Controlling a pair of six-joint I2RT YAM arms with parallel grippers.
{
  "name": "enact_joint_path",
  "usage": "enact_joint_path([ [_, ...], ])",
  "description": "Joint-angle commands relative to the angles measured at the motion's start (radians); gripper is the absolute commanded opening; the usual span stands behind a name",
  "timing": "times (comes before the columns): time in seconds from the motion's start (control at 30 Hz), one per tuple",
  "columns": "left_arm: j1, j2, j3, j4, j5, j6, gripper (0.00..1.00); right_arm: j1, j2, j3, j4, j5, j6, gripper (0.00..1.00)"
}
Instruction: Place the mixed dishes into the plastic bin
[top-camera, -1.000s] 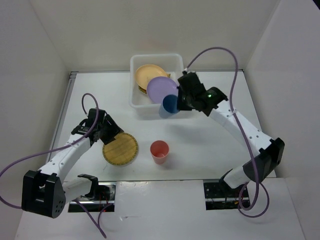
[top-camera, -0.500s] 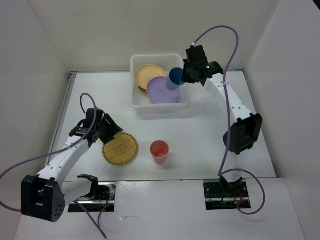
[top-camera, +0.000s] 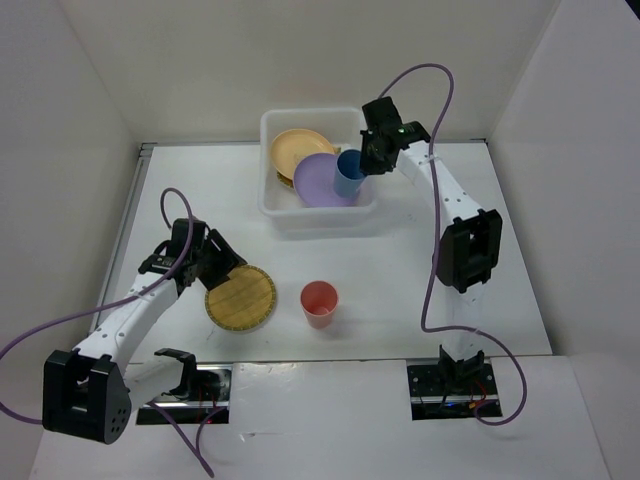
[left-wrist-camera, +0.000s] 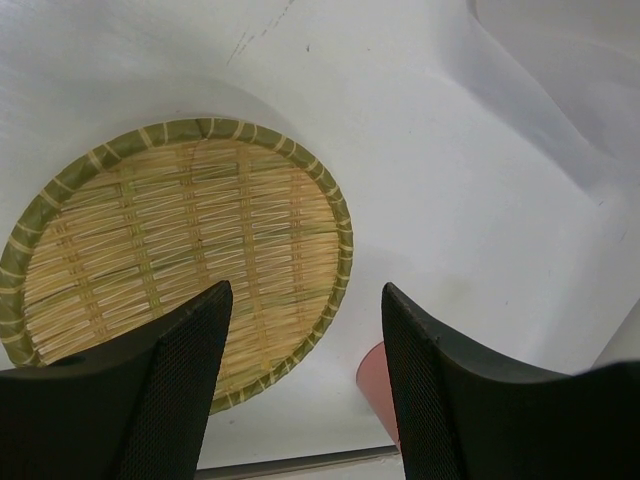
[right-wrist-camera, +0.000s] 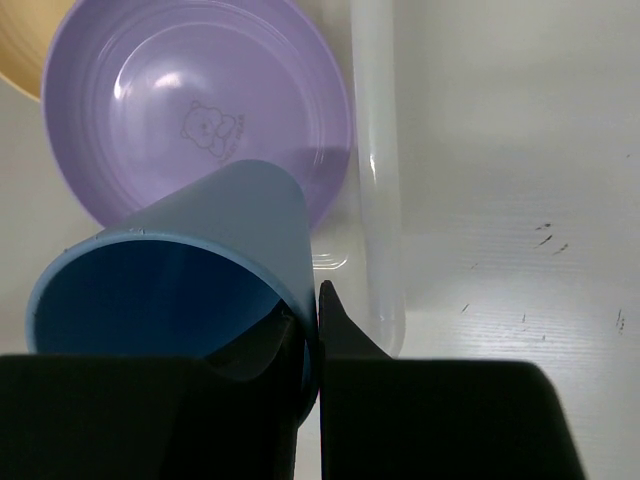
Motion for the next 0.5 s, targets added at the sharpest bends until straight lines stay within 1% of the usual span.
enact_joint_path([
  [0.0,0.006,-0.009,-0.007,0.023,0.016,0.031,0.69,0.000,0.038,0.071,-0.063,0.029,-0.025,0.01],
  [0.2,0.006,-0.009,-0.007,0.023,0.016,0.031,0.70,0.009,0.072,0.091,-0.109,0.039,-0.036,0.01],
  [0.33,0.015,-0.009,-0.007,0.014,0.016,0.040,0.70,0.019,0.072,0.058,-0.109,0.057,-0.036,0.01],
  [0.43,0.015,-0.018,-0.007,0.014,0.016,0.040,0.70,0.019,0.072,0.033,-0.100,0.057,-0.036,0.08],
  [0.47,0.015,-0.018,-0.007,0.014,0.016,0.040,0.71,0.019,0.072,0.033,-0.100,0.048,-0.036,0.08],
])
